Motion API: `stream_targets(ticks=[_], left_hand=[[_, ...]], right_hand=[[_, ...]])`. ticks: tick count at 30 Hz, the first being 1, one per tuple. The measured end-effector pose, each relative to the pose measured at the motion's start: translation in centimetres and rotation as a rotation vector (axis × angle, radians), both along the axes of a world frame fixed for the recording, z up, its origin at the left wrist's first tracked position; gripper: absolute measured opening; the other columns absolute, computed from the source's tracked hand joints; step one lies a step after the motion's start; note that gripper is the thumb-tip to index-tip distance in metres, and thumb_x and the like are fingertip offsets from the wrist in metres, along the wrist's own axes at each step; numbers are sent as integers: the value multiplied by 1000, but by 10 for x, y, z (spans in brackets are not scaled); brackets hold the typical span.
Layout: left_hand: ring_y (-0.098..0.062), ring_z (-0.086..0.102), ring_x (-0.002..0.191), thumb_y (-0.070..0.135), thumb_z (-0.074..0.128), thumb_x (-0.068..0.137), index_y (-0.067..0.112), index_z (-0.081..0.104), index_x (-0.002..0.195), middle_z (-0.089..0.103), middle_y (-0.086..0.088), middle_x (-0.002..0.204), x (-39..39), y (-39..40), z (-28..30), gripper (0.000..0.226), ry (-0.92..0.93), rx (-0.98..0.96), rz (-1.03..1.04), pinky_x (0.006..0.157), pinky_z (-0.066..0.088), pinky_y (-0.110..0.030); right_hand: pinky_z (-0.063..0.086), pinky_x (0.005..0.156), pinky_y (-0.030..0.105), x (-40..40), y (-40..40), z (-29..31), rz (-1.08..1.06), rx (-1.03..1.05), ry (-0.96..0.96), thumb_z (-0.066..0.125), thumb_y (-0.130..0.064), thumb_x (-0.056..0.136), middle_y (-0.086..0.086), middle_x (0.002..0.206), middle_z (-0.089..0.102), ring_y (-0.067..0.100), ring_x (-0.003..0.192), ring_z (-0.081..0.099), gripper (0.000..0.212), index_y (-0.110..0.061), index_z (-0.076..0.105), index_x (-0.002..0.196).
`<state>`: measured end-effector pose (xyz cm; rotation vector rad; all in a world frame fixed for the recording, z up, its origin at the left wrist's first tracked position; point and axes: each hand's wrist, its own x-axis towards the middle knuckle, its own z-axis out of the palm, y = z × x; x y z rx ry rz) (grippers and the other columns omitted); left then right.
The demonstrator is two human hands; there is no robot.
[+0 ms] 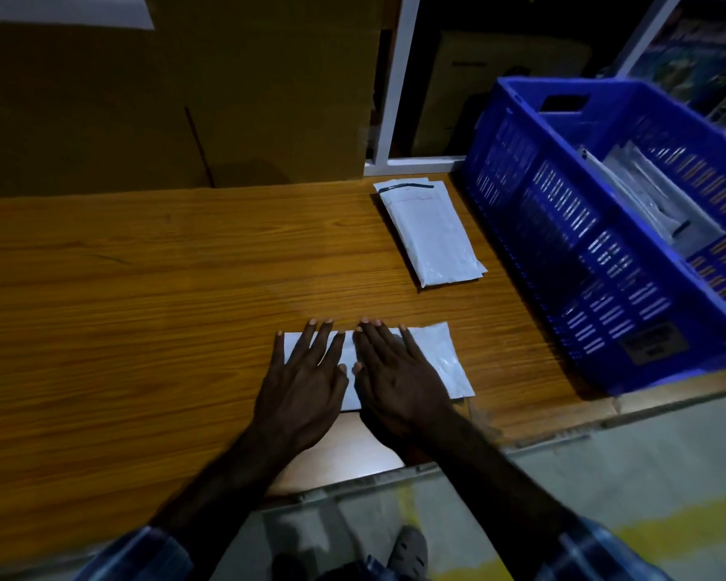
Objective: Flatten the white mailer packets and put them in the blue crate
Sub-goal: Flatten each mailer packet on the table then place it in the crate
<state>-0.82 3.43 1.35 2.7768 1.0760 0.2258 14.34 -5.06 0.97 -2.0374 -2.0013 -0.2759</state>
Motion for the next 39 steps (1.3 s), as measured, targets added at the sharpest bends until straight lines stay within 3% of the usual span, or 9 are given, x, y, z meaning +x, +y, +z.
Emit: stream_targets(ticks=[7, 14, 18, 21, 26, 32, 39], left_hand=[[-22, 18, 149, 38, 20, 98, 15, 37, 150, 27, -6, 159, -2, 0, -4, 60, 48, 6, -10, 116, 18, -55], [-24, 21, 148, 39, 21, 96, 12, 36, 150, 30, -7, 158, -1, 1, -2, 62, 66, 17, -28, 116, 11, -52], [-19, 5, 151, 45, 4, 93, 17, 20, 155, 14, 0, 163, -1, 3, 3, 70, 80, -41, -28, 120, 1, -48], [-20, 7, 150, 47, 4, 93, 17, 22, 155, 16, 0, 162, 7, 3, 7, 70, 61, -48, -6, 119, 6, -52], [-20, 16, 149, 51, 12, 99, 21, 31, 152, 24, -1, 160, 13, -1, -1, 64, 63, -29, 7, 117, 15, -58], [-20, 8, 150, 53, 15, 98, 25, 21, 155, 14, 1, 162, 13, 0, -4, 64, 49, -49, 22, 118, 10, -58], [-24, 10, 150, 56, 15, 97, 24, 20, 156, 16, -1, 162, 15, 2, -9, 67, 85, -28, 15, 118, 11, -58]], right_hand=[[28, 116, 51, -10, -3, -2, 7, -26, 61, 36, -24, 106, 20, 155, 33, 31, 148, 25, 49, 4, 42, 145], [30, 115, 52, -7, -4, -3, 48, -13, 69, 38, -22, 105, 24, 153, 36, 34, 146, 30, 48, 7, 43, 143], [37, 110, 56, 2, 2, 3, 10, -72, 69, 34, -27, 104, 26, 144, 48, 37, 137, 44, 50, 8, 52, 135], [32, 112, 59, 18, 1, 10, -72, -155, 14, 31, -32, 103, 25, 143, 49, 37, 136, 45, 55, 6, 54, 134], [13, 120, 53, 37, -2, 20, -188, -311, 57, 14, -52, 99, 14, 159, 29, 31, 149, 22, 71, -9, 35, 151], [12, 122, 48, 32, -9, 10, -224, -233, 120, 20, -49, 103, 11, 162, 20, 28, 151, 15, 65, -10, 28, 154], [9, 122, 51, 32, -10, 7, -223, -235, 120, 19, -48, 104, 11, 165, 9, 30, 152, 8, 64, -12, 19, 157]])
